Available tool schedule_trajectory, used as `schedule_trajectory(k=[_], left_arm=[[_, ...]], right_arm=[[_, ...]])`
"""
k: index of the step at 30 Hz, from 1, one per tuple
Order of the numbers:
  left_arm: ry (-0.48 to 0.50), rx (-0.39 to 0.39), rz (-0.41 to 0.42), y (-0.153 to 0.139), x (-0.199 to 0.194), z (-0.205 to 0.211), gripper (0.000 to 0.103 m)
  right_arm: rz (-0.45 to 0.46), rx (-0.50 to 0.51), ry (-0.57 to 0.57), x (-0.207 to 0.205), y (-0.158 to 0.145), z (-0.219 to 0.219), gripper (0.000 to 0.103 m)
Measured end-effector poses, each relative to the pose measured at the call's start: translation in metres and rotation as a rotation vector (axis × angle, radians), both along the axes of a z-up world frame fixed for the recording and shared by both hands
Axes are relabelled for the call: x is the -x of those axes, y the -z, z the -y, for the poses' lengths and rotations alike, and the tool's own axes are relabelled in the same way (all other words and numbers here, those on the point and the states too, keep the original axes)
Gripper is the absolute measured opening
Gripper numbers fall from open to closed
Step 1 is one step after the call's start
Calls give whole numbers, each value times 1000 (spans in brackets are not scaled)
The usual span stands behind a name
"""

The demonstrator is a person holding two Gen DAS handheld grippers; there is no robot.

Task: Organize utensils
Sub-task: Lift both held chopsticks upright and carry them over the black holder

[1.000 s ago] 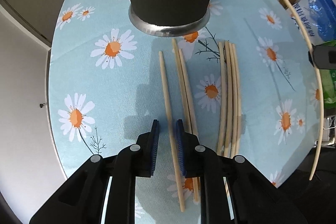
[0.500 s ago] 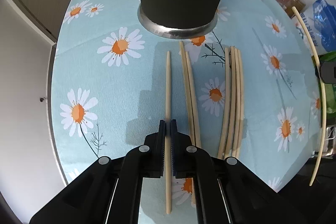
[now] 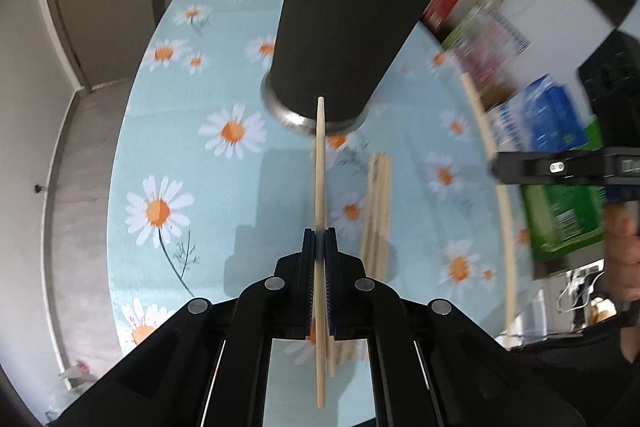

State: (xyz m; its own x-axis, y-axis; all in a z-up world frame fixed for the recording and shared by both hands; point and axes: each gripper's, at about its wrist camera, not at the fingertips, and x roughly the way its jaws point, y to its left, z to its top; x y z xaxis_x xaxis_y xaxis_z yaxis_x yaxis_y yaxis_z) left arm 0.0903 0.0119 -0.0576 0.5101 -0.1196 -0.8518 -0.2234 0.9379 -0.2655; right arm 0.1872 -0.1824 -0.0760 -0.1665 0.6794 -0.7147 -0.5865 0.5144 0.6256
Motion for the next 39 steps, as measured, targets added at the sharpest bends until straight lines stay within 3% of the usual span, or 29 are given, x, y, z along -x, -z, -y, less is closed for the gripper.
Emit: schedule_trajectory(k=[12,22,30,34,39], left_arm=[[60,61,283,-67,2,-16,4],[107,51,522,-112,-27,-37,4],[134,40,666,-142,-59,-47,4],[163,12,783,-155,-70,-50,4],[150,4,870,-159,-84,-58,4]], right_arm=[[175,-142,53,9,-56,-23,6],[424,-248,147,4,-102,-37,6],[546,-355,218,-16,-138,-44,6],[606,-374,237,-23,-155,-49,6],[680,-383,273,-36,-162,-56,6]])
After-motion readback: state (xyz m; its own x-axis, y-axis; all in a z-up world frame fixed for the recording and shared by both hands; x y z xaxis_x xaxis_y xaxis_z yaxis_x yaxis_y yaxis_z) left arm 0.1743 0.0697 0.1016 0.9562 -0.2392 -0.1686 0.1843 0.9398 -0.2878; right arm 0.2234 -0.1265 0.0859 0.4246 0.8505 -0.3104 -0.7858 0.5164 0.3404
